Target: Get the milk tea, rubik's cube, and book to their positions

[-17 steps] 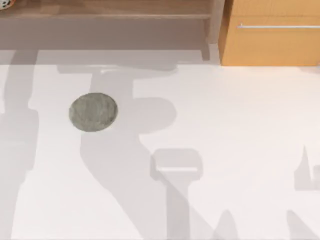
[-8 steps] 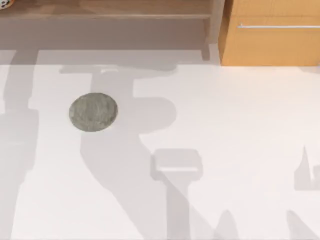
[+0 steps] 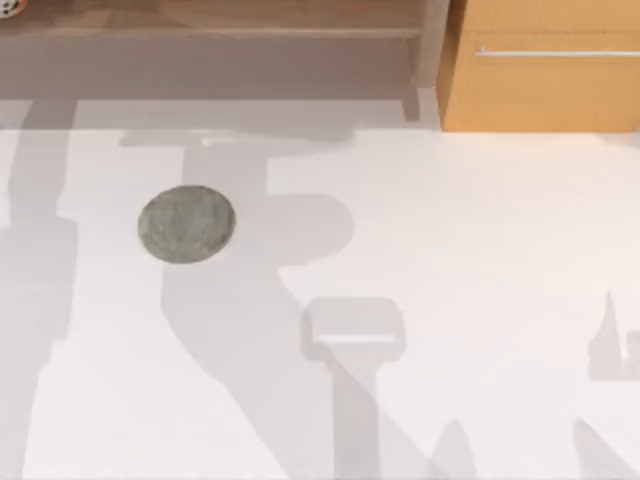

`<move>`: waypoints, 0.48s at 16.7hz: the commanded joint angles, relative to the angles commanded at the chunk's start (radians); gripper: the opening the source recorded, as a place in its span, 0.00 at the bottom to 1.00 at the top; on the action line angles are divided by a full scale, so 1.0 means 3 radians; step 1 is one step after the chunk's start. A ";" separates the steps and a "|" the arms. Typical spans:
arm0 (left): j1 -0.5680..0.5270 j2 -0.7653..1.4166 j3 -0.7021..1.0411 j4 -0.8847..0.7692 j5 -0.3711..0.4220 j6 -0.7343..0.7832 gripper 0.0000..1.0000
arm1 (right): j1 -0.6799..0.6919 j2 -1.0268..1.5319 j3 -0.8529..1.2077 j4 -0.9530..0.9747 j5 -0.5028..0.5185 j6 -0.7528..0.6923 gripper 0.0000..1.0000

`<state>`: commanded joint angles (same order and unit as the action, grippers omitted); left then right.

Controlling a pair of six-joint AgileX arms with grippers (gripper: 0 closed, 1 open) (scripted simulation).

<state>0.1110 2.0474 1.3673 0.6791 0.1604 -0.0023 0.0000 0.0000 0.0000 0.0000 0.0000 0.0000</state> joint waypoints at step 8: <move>0.0021 -0.0059 -0.0053 0.0017 0.0002 0.0003 0.00 | 0.0000 0.0000 0.0000 0.0000 0.0000 0.0000 1.00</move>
<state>0.1174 2.0297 1.3514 0.6841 0.1610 -0.0015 0.0000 0.0000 0.0000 0.0000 0.0000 0.0000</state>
